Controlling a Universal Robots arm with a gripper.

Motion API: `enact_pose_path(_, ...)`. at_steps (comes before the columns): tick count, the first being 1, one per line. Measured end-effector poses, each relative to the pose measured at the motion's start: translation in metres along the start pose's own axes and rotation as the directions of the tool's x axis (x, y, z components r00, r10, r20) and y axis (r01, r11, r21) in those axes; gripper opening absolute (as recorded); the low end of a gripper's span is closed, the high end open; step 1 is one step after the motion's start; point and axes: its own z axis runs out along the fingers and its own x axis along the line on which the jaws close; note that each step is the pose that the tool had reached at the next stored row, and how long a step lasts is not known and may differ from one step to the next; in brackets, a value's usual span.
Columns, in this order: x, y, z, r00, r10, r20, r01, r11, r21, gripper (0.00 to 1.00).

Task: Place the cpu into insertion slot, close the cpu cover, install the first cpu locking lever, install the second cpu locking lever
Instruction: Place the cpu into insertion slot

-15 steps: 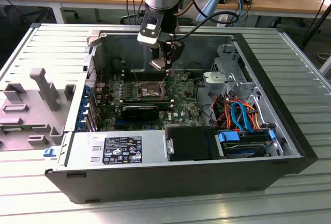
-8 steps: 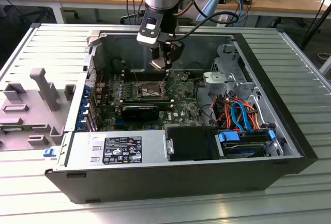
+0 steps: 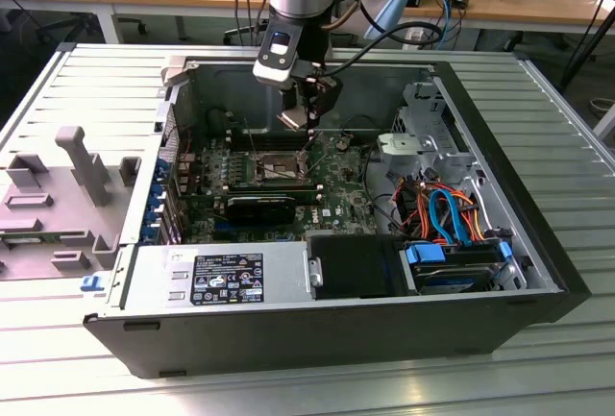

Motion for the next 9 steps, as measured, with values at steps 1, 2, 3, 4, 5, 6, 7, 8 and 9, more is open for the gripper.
enact_pose_path(1, 0.0000, 0.0000, 0.0000, 1.0000, 0.002, 0.0001, -0.002, 1.0000, 0.0000, 0.54)
enact_pose_path(2, 0.0000, 0.0000, 0.0000, 1.0000, 0.003, 0.0003, -0.003, 1.0000, -0.0001, 0.54)
enact_pose_path(3, 0.0000, 0.0000, 0.0000, 1.0000, 0.005, 0.0004, -0.005, 1.0000, -0.0001, 0.54)
enact_pose_path(4, 0.0000, 0.0000, 0.0000, 1.0000, 0.008, 0.0007, -0.008, 1.0000, -0.0001, 0.54)
enact_pose_path(5, 0.0000, 0.0000, 0.0000, 0.9999, 0.011, 0.0009, -0.011, 0.9999, -0.0001, 0.54)
enact_pose_path(6, 0.0000, 0.0000, 0.0000, 0.9999, 0.012, 0.0011, -0.012, 0.9999, -0.0002, 0.54)
enact_pose_path(7, 0.0000, 0.0000, 0.0000, 0.9999, 0.014, 0.0011, -0.014, 0.9999, -0.0001, 0.54)
enact_pose_path(8, 0.0000, 0.0000, 0.0000, 0.9999, 0.016, 0.0013, -0.016, 0.9999, -0.0002, 0.54)
enact_pose_path(9, 0.0000, 0.0000, 0.0000, 0.9998, 0.017, 0.0014, -0.017, 0.9998, -0.0002, 0.54)
